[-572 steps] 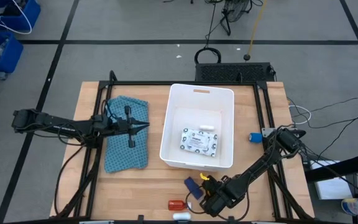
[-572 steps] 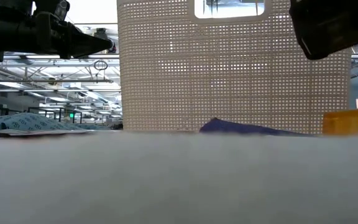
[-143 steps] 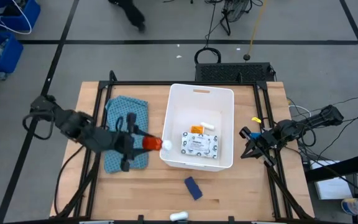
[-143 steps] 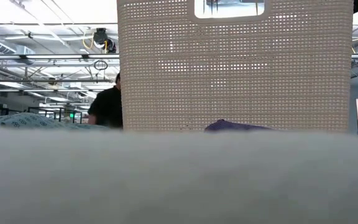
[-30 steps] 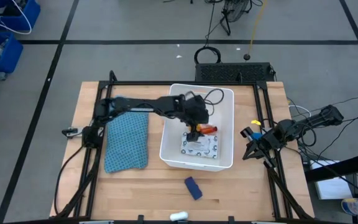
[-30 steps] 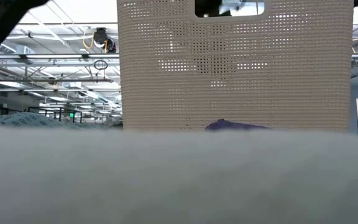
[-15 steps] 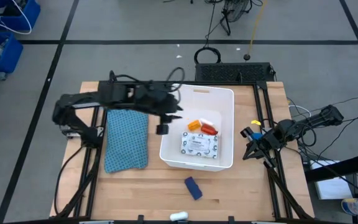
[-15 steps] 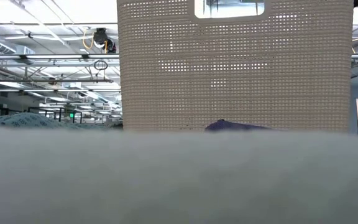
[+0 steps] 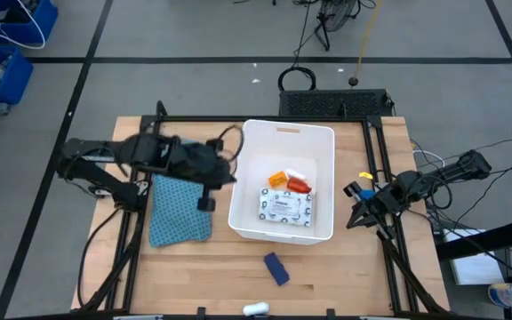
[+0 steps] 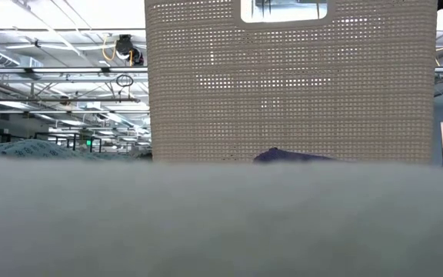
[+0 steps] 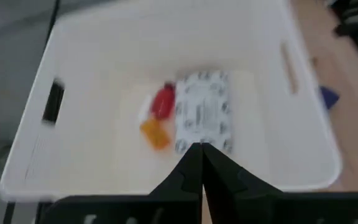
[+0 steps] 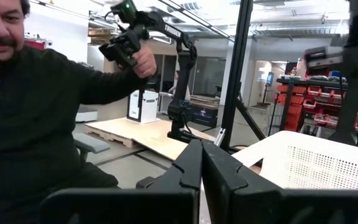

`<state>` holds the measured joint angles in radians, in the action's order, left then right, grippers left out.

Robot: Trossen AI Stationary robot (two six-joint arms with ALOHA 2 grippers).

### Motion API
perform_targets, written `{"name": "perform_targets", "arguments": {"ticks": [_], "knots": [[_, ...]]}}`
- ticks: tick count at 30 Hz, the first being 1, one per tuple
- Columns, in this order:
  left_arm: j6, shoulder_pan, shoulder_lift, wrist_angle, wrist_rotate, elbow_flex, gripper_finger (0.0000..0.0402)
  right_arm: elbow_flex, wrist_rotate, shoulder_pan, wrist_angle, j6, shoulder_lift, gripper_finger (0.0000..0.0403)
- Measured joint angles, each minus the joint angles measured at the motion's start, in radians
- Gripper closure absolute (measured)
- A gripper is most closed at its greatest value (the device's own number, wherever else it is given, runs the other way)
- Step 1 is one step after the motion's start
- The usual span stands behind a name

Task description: Pick & place medical supplies in basket/bin

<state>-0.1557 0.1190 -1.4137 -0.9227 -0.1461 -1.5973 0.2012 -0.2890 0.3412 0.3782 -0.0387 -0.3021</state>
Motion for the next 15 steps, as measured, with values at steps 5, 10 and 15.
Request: {"name": "perform_targets", "arguments": {"ticks": [5,10,15], "knots": [[-0.048,0.01,0.171,0.308,0.023,0.262,0.0399,0.0,0.001,0.0,-0.002,0.017,0.0,0.0403],[0.01,-0.037,0.351,0.677,0.107,0.564,0.0399,0.0,0.002,0.0,-0.004,0.019,0.0,0.0403],[0.061,-0.019,0.414,0.967,0.115,0.844,0.04,0.0,0.003,0.0,-0.01,0.01,0.0,0.0403]]}}
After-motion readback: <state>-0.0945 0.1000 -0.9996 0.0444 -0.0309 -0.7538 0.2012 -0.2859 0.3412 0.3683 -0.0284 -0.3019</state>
